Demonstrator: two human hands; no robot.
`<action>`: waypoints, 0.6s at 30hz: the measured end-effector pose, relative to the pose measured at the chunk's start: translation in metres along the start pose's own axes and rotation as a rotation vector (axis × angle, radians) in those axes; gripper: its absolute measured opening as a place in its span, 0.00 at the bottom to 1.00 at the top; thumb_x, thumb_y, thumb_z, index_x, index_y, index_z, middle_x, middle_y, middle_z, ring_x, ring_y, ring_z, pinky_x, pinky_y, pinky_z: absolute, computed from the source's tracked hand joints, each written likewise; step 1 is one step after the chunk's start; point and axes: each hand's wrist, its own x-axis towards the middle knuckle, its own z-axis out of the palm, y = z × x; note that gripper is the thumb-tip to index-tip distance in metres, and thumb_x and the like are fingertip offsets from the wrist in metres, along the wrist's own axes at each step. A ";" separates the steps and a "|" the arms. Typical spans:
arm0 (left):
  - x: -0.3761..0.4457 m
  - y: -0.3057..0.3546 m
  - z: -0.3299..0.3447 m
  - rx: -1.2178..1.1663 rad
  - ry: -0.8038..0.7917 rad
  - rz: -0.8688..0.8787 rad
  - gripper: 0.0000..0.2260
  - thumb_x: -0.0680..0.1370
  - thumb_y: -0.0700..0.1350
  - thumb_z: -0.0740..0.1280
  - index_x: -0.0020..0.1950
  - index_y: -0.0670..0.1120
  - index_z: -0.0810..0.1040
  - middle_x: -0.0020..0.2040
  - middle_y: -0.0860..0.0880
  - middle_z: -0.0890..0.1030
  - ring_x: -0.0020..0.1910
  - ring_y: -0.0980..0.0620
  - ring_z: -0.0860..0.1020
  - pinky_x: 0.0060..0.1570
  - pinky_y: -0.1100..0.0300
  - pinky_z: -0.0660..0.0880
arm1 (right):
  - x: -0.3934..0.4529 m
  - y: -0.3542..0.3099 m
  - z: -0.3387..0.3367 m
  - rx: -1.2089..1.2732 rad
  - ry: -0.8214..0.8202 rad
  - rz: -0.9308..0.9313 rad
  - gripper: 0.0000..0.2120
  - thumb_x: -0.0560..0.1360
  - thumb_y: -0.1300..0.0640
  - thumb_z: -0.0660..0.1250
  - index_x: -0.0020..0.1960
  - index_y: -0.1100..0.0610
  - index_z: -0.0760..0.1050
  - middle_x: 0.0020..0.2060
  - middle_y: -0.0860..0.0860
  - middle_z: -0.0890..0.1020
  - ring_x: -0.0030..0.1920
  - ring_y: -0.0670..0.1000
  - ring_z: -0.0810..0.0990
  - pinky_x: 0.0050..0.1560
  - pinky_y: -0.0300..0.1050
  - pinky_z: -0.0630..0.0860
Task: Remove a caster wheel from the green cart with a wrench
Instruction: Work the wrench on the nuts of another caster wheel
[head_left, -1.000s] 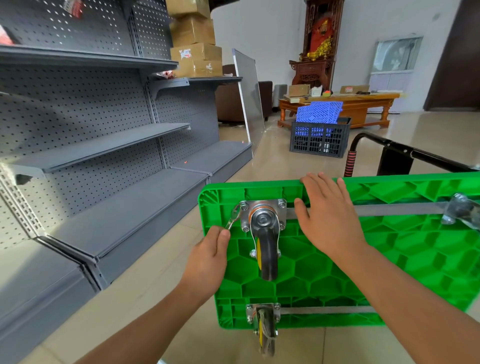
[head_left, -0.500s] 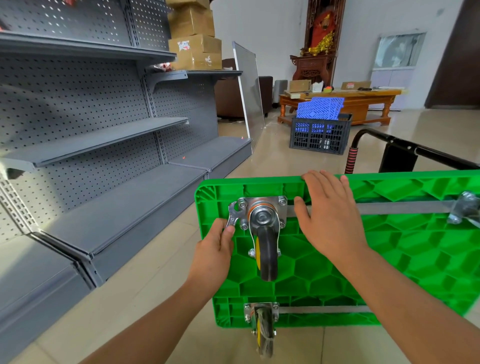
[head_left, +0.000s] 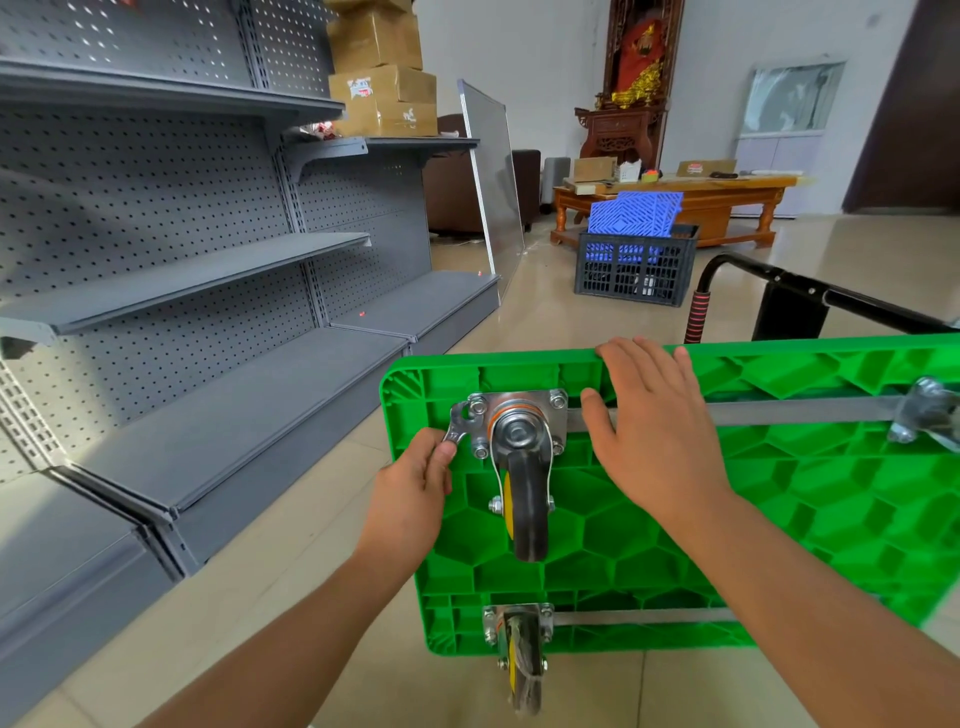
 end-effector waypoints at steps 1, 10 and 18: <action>0.002 -0.002 -0.003 0.018 -0.007 0.017 0.12 0.85 0.46 0.60 0.42 0.51 0.72 0.30 0.52 0.75 0.29 0.59 0.72 0.30 0.69 0.67 | 0.000 0.000 0.000 0.000 0.005 -0.001 0.24 0.81 0.47 0.56 0.72 0.58 0.69 0.70 0.54 0.74 0.74 0.57 0.67 0.79 0.59 0.55; -0.002 -0.002 0.007 -0.229 -0.154 -0.089 0.12 0.86 0.44 0.59 0.43 0.46 0.72 0.30 0.54 0.74 0.28 0.54 0.69 0.30 0.61 0.68 | -0.001 -0.001 0.001 -0.002 0.009 0.004 0.25 0.80 0.47 0.56 0.72 0.58 0.70 0.70 0.55 0.75 0.73 0.57 0.68 0.78 0.60 0.56; 0.003 -0.004 0.004 -0.089 -0.088 -0.014 0.13 0.85 0.46 0.60 0.41 0.51 0.72 0.31 0.55 0.75 0.27 0.58 0.70 0.30 0.66 0.68 | -0.001 -0.002 0.000 0.002 0.008 0.006 0.24 0.80 0.47 0.57 0.72 0.58 0.70 0.70 0.54 0.74 0.74 0.57 0.67 0.79 0.59 0.55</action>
